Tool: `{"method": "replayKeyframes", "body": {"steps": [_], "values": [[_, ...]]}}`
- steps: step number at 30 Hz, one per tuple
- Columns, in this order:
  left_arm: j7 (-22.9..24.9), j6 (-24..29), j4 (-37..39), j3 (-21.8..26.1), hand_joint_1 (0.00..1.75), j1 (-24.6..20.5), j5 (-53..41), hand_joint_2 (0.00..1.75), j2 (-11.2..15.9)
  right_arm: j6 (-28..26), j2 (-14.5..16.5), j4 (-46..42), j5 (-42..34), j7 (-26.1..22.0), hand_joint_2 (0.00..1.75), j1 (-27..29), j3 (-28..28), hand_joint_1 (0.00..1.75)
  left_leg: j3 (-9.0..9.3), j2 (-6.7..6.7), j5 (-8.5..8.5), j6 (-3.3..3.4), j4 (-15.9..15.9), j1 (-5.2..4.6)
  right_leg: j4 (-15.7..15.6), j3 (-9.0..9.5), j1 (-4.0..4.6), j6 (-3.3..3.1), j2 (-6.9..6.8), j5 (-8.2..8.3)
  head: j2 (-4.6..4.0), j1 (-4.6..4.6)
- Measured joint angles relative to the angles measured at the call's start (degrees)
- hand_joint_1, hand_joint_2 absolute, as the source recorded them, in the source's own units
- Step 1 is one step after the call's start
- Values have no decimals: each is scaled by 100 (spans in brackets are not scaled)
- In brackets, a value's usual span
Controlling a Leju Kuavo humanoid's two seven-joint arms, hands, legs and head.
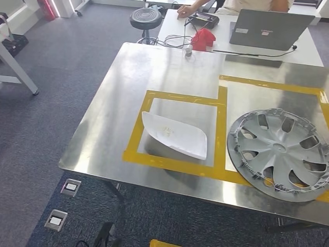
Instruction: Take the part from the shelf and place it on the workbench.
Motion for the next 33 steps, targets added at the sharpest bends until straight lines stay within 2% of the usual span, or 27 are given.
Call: {"method": "replayKeyframes", "body": {"steps": [6, 17, 25, 30, 33], "values": [[-2, -32, 0, 74, 0, 26, -15, 0, 4, -160, 396, 153, 310, -191, 0, 467, -349, 0, 8, 12, -8, 0, -5, -5, 0, 3, -4, -1, 11, -6, 0, 2], [-3, -40, 0, 121, 0, 25, -34, 0, 7, -150, 801, 354, 548, -137, 0, 514, -630, 0, 21, 28, -12, -1, -11, -5, 0, 8, -4, -1, 28, -7, 1, 0], [-1, -49, 0, 162, 0, 16, -155, 0, 7, -1158, 1317, 1296, 608, -255, 0, 51, -471, 0, 26, 33, -13, -3, -16, -5, 0, 11, -4, -2, 33, -8, 0, 0], [37, -51, -2, 220, 0, 13, -241, 0, 3, -2025, 1712, 2313, 228, -656, 0, -440, -293, 0, 33, 34, -13, -4, -21, -4, 0, 16, -3, -2, 35, -8, 1, 0], [39, -51, 0, 248, 0, 18, -258, 0, 5, -2327, 1940, 2882, 93, -813, 0, -668, -174, 0, 36, 33, -13, -4, -26, -5, 0, 20, -3, -3, 33, -8, 1, 0]]}}
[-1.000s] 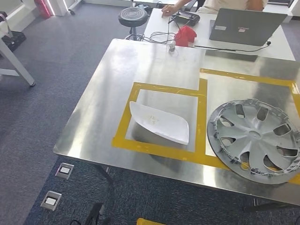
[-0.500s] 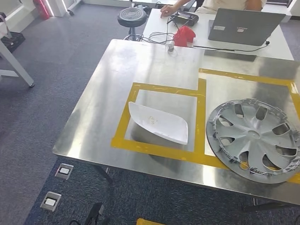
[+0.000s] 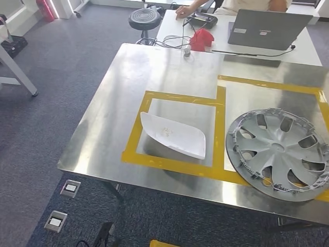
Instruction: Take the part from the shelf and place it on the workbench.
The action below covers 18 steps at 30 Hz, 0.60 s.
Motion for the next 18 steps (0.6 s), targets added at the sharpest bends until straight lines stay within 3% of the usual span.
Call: {"method": "replayKeyframes", "body": {"steps": [9, 18], "values": [[-4, -2, -1, 29, 0, -1, -121, 0, 27, -440, 548, 1539, -251, -254, 0, -645, 264, 0, 34, 10, -17, -21, -8, 18, -5, 28, 17, -15, 19, -9, -1, -7], [18, -42, -2, 34, 0, -10, -200, 0, 45, -518, 757, 2213, -312, -156, 0, -1009, 292, 0, 155, 26, -60, -45, -10, 87, -90, 172, 93, -34, 34, -19, 0, -10]]}}
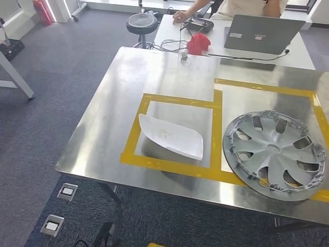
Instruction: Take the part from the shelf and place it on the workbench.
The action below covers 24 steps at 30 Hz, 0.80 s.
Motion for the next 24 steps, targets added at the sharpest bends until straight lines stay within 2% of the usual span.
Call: {"method": "replayKeyframes", "body": {"steps": [6, 17, 22, 24], "values": [[23, -5, 0, 2, 0, -7, -40, 0, 3, -26, 38, 218, -23, 94, 0, -117, 4, 0, 31, 4, -14, -14, 0, 41, -41, 55, 35, -15, 4, 4, 0, -1], [41, -43, 0, 3, 0, -9, -55, 0, 2, -85, 5, 305, 17, 226, 0, -178, 39, 0, 58, 7, -30, -16, 0, 52, -65, 92, 44, -20, 7, -1, 0, 0], [42, -69, 0, 15, 0, -6, -61, 0, -16, -48, -212, 275, 12, 286, 0, -135, 91, 0, 57, 5, -32, -9, 1, 48, -67, 94, 39, -14, 3, -1, 0, 2], [38, -82, 0, 25, 0, -5, -58, 0, -37, 144, -379, 99, -86, 398, 0, 19, 110, 0, 57, -6, -33, 8, 1, 37, -67, 100, 30, -1, -10, -7, 0, 4]]}}
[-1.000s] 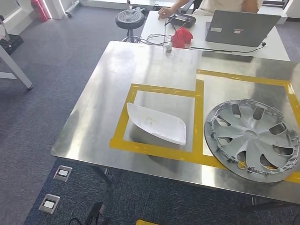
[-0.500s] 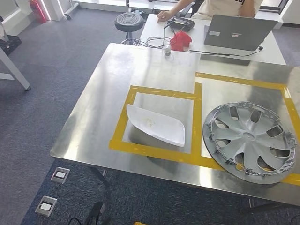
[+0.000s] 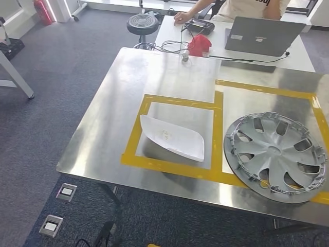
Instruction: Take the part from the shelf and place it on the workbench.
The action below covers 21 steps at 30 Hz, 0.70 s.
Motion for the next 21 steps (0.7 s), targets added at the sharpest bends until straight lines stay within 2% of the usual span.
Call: {"method": "replayKeyframes", "body": {"steps": [4, 12, 17, 21], "values": [[-17, -7, 0, 35, 0, 14, 15, 0, -23, 600, -325, -646, -225, 407, 0, 497, 31, 0, -8, -46, 4, 27, -2, -27, 1, 17, -24, 26, -50, -17, -1, 4], [-31, -5, 0, 106, 0, 25, 22, 0, -47, 1021, -701, -1992, -317, 890, 0, 1368, 0, 0, -9, -47, -1, 47, -20, -81, 2, 7, -76, 44, -56, -28, 0, 7], [-32, 12, 0, 162, 0, 42, 28, 0, -48, 1440, -1013, -3042, -341, 1080, 0, 1825, -335, 0, -9, -46, -4, 52, -26, -91, 2, 4, -87, 49, -55, -31, 0, 8], [-38, 12, 0, 224, 0, 44, 39, 0, -78, 1980, -1249, -3927, -250, 1003, 0, 1928, -868, 0, -4, -40, -3, 54, -29, -93, 2, 1, -89, 49, -46, -31, 0, 7]]}}
